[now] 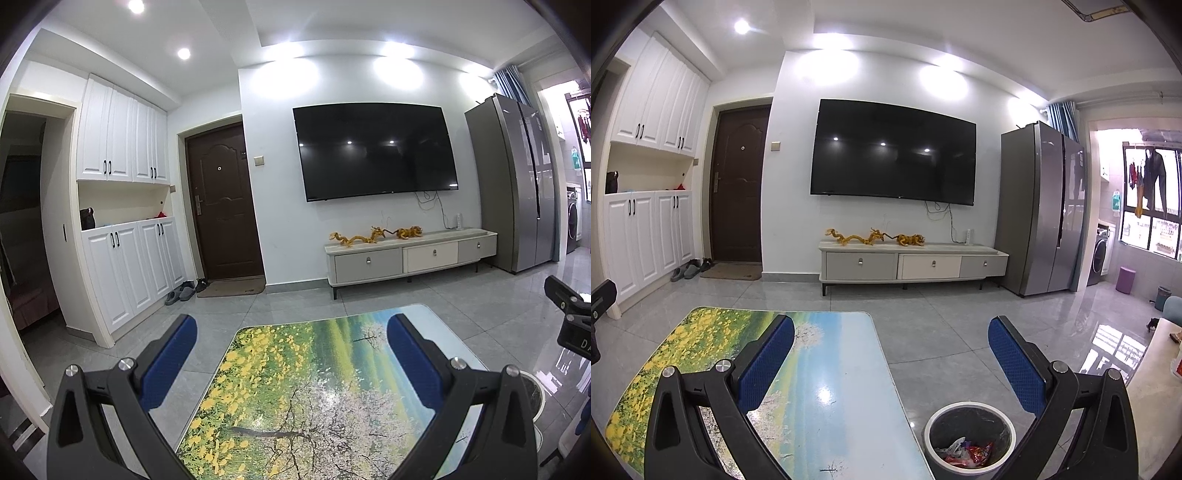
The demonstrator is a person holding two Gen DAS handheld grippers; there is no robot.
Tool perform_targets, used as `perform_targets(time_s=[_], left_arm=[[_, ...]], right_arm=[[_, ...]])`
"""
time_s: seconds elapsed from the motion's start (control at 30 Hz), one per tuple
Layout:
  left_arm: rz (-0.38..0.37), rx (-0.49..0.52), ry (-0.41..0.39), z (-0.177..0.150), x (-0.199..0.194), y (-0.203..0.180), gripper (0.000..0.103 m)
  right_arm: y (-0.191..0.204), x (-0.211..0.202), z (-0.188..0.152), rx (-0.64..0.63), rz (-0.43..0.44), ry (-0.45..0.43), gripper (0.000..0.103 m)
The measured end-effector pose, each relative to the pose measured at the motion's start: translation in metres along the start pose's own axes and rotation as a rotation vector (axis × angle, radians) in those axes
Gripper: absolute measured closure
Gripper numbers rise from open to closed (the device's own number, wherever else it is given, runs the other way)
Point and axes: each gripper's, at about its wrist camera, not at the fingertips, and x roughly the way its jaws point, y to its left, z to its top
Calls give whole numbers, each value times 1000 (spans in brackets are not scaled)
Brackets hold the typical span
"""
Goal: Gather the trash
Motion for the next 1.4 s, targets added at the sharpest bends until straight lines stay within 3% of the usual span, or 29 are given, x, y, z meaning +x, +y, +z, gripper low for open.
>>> perform_targets(time_s=[1.4], left_arm=[[-11, -28, 34, -8, 9, 5, 0]], right_arm=[[-1, 8, -7, -13, -8, 16, 0]])
